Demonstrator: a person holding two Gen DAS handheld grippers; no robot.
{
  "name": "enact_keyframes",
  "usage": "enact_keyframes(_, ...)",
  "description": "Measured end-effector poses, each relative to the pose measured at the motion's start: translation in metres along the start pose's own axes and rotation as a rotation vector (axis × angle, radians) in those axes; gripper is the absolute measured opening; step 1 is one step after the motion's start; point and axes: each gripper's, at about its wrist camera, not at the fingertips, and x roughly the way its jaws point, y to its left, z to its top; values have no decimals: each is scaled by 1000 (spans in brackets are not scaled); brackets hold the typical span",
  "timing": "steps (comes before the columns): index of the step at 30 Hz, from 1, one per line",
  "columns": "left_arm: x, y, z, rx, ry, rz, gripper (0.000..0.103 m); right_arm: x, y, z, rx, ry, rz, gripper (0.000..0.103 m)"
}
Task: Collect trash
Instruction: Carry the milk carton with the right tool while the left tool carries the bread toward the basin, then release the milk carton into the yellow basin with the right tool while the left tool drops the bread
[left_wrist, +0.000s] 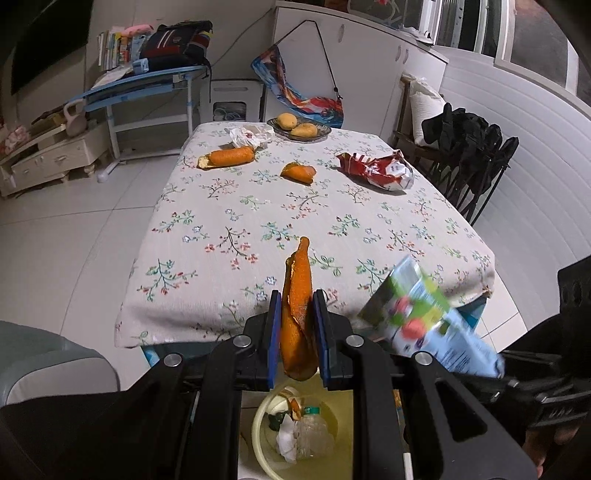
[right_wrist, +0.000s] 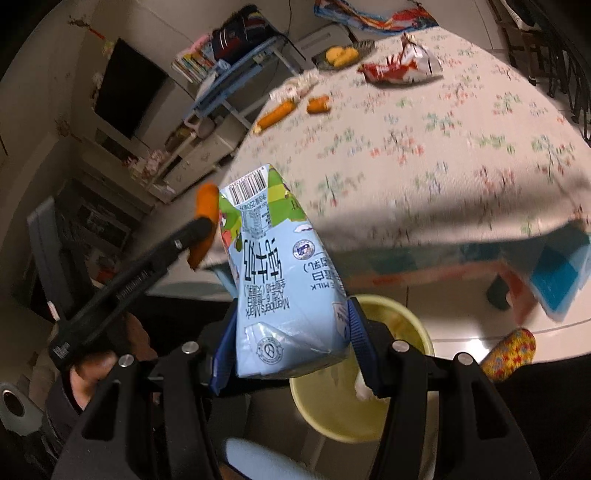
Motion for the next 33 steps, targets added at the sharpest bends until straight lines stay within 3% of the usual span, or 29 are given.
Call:
enact_keyframes(14, -4, -8, -9, 18, 7, -15, 17, 36, 4, -33, -81, 202, -122, 55)
enact_keyframes(33, -2, -22, -20, 62, 32, -47, 17, 44, 3, -39, -83, 243, -177, 56)
